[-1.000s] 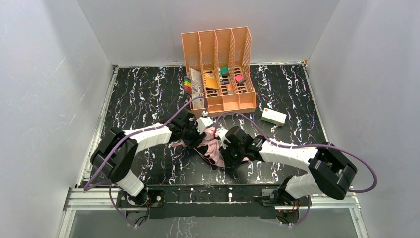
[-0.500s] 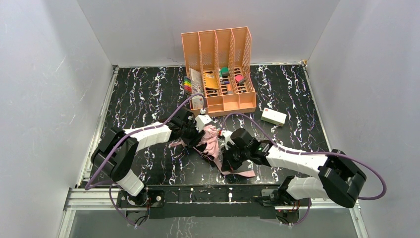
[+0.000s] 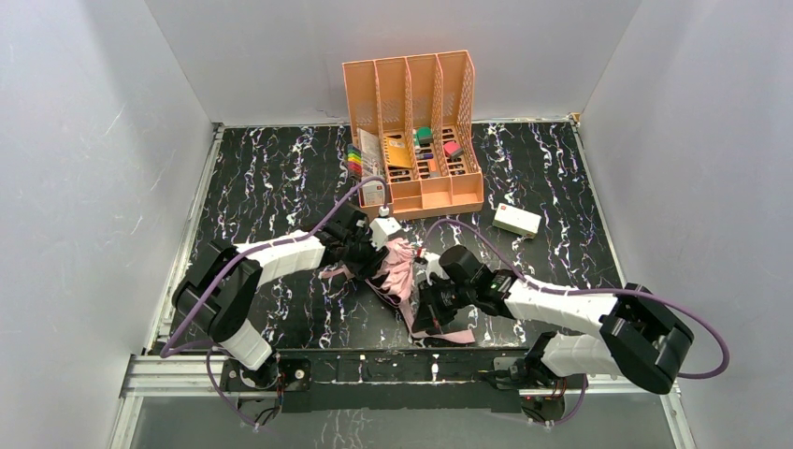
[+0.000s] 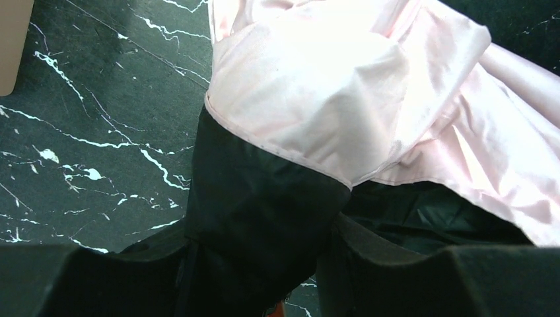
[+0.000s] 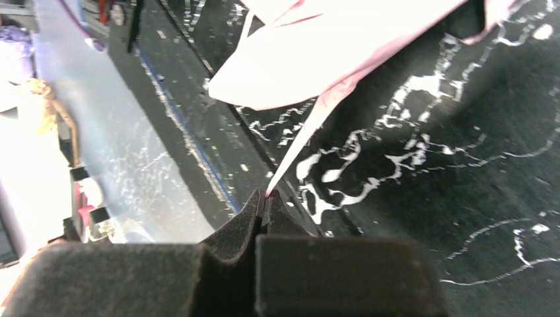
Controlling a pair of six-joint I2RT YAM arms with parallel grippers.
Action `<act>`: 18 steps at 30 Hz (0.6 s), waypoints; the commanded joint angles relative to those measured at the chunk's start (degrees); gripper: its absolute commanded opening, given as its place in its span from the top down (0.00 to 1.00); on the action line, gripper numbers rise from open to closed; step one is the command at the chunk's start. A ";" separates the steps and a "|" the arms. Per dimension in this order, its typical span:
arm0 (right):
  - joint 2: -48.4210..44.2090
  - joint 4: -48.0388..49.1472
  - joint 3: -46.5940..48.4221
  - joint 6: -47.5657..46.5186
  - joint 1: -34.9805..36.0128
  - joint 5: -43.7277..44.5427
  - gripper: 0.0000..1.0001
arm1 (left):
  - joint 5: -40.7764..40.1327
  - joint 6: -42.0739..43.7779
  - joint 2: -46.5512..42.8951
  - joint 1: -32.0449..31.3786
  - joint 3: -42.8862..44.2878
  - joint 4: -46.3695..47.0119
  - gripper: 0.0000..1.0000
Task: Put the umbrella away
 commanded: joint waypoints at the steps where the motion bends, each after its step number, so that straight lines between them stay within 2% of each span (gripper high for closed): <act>1: -2.73 -4.84 1.93 4.37 1.98 -17.31 1.00 | -12.68 0.20 2.46 1.82 1.08 1.36 1.00; 7: -2.89 6.65 -5.81 13.37 1.92 -18.21 1.00 | -12.68 0.33 2.76 1.82 1.21 1.96 1.00; 13: -2.30 -3.69 -5.62 6.71 1.97 -0.04 1.00 | -12.68 0.47 2.50 1.82 0.47 2.78 1.00; 14: -2.75 -3.26 -5.87 6.17 1.99 1.17 0.99 | -12.68 0.43 2.58 1.82 0.46 2.83 1.00; 16: -3.85 -1.33 -6.99 5.55 1.91 2.35 0.89 | -12.68 0.43 2.86 1.77 0.46 2.79 1.00; 18: -4.46 0.18 -7.95 5.05 1.97 3.28 0.85 | -12.54 0.43 3.11 1.80 0.55 2.79 1.00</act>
